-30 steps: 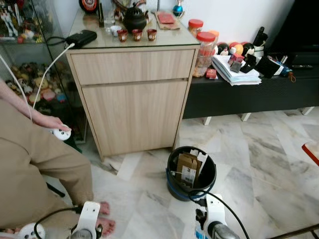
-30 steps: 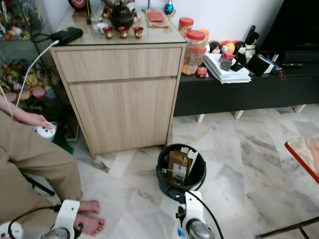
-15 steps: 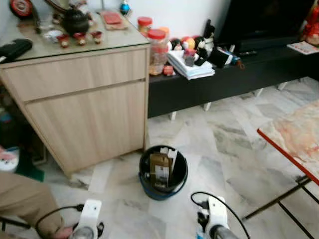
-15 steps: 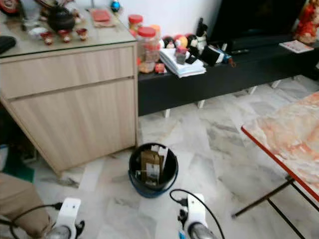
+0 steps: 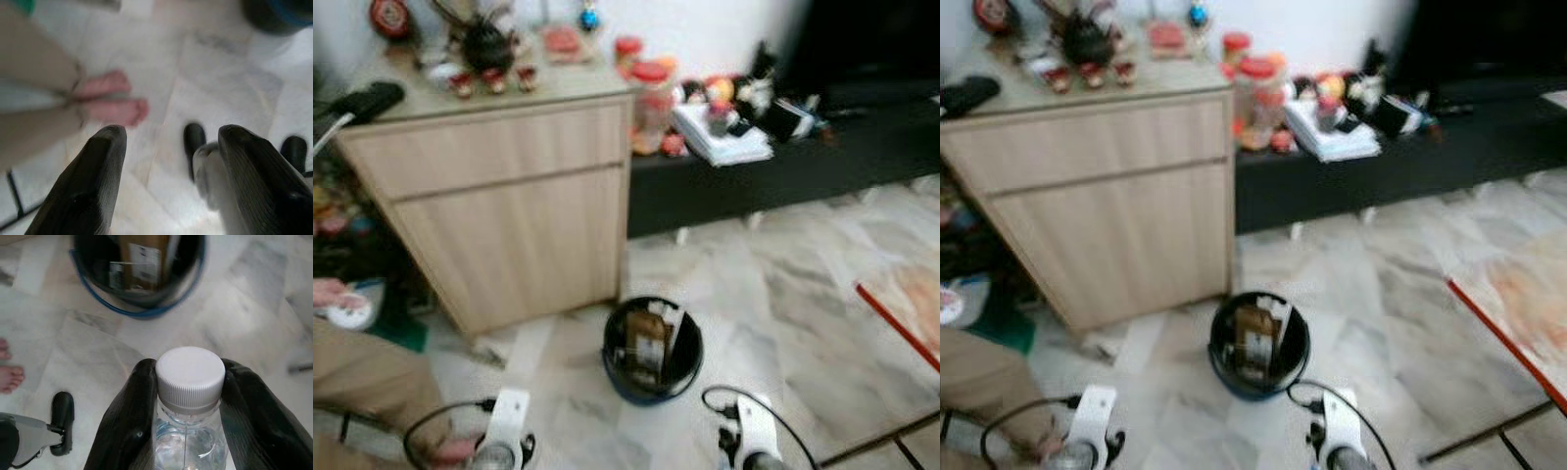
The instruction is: Picking trash to rubbish bin
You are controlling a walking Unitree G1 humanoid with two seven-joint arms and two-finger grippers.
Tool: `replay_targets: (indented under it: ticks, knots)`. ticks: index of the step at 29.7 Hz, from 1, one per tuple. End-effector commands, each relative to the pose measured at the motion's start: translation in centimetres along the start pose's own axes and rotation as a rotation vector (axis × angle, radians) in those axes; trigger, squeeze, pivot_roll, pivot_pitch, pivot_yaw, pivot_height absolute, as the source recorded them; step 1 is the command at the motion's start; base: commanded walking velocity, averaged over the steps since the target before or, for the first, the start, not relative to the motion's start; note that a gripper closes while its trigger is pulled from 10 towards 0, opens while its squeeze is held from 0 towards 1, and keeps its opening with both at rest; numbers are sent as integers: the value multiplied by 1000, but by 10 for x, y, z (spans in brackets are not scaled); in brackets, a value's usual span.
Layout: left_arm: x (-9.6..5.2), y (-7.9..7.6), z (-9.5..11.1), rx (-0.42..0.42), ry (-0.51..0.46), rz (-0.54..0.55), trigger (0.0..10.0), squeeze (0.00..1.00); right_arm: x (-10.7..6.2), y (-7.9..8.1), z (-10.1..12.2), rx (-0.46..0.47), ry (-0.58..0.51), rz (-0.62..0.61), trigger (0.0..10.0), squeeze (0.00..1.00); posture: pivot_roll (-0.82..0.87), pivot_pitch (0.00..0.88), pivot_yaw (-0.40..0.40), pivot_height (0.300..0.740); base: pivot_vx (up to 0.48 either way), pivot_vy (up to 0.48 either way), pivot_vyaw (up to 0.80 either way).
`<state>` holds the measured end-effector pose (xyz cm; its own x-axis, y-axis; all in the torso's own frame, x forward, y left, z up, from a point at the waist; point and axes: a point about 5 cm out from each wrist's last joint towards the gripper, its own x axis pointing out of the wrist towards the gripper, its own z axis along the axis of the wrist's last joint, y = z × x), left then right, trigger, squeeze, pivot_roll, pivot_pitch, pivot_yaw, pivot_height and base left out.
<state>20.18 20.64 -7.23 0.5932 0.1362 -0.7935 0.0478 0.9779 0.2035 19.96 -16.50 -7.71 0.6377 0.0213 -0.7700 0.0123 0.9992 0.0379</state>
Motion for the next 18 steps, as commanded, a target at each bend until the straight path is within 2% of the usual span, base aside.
replay_targets:
  ticks: [1,18]
  knots:
    - [0,-1,-1,5,12,-1,10000,0,1,4,1,15,-7,12,10000,0,109,79,-81,740,247,0,0]
    - [0,-2,0,1,11,-1,10000,0,1,3,2,39,-13,5,10000,0,111,73,-84,740,248,0,0]
